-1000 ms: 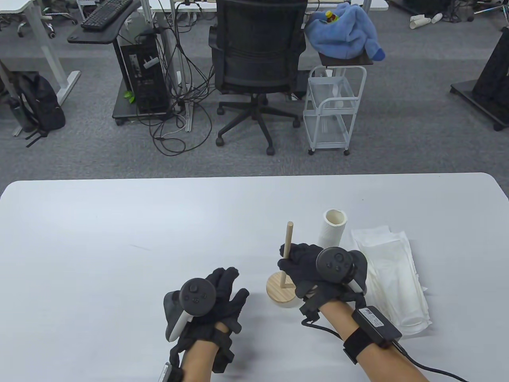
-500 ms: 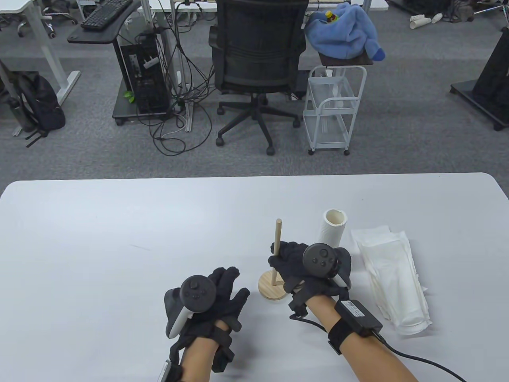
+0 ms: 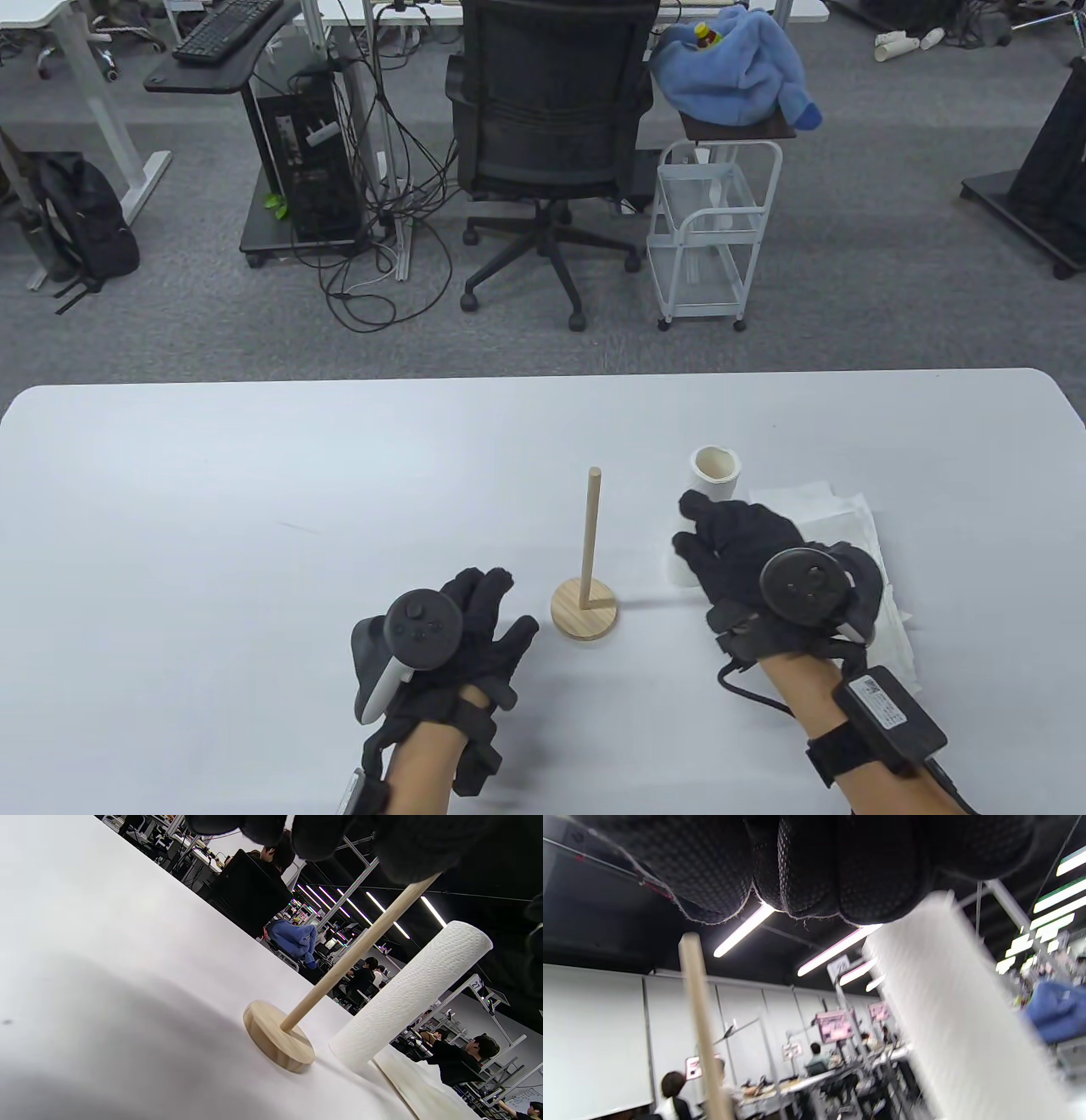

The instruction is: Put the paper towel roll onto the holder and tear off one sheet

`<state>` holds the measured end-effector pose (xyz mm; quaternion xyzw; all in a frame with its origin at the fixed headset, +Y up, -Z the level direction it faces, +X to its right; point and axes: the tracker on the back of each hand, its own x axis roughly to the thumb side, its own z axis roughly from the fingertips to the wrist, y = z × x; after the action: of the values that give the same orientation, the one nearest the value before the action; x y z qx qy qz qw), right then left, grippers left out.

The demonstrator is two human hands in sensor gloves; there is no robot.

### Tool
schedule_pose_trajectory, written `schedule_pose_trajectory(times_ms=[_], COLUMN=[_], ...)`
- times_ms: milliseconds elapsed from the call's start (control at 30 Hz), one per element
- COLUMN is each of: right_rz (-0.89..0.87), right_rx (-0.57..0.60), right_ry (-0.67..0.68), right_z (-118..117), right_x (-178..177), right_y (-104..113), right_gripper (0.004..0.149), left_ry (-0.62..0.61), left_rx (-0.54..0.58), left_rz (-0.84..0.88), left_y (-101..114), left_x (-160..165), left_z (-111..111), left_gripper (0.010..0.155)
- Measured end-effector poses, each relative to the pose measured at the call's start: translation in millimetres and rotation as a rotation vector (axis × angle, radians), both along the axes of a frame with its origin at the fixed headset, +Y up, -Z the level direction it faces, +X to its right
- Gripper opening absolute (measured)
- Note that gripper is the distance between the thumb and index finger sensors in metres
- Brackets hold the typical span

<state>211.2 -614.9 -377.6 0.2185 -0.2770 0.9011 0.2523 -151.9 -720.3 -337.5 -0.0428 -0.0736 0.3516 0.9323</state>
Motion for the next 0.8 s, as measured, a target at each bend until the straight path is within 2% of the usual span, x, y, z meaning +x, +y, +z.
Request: schedule_pose_trajectory(times_ms=[67,167,267,367,500,667,800], right_rz=[0.034,0.070,0.064,0.107,0.151,0.107,0.066], right_rx=[0.031,0.024,-0.074,-0.182,-0.316,-0.377,-0.356], right_ry=[-0.067,-0.117,-0.139,-0.116,-0.094,-0.065,-0.064], right_z=[-5.0,-14.3,-28.6,-41.4,-57.8,-70.6,-74.2], right_x=[18.5,33.6,40.5,37.5,31.2,24.3,20.5], right_y=[18.0,31.8,35.3,29.3,10.4,-6.3,-12.4], right_gripper=[0.053,0.048,0.050,0.056,0.062,0.058,0.050], left_ry=[0.002,0.002,0.004,0.002,-0.006,-0.009,-0.010], left_rx=[-0.004,-0.013,-0.011,-0.013,-0.020,-0.024,-0.027], left_rz=[0.006,0.026,0.022,0.019,0.016,0.024,0.031], left_y=[-1.0,-2.5,-2.2,-2.2,-2.1,-1.9,-1.9], left_x=[-1.0,-2.3,-2.8,-2.4,-1.3,-1.2,-1.0], left_z=[0.7,1.6,1.6,1.5,1.5,1.8,1.5], left_gripper=[0.070,0.070,0.070,0.071,0.071,0.071,0.071])
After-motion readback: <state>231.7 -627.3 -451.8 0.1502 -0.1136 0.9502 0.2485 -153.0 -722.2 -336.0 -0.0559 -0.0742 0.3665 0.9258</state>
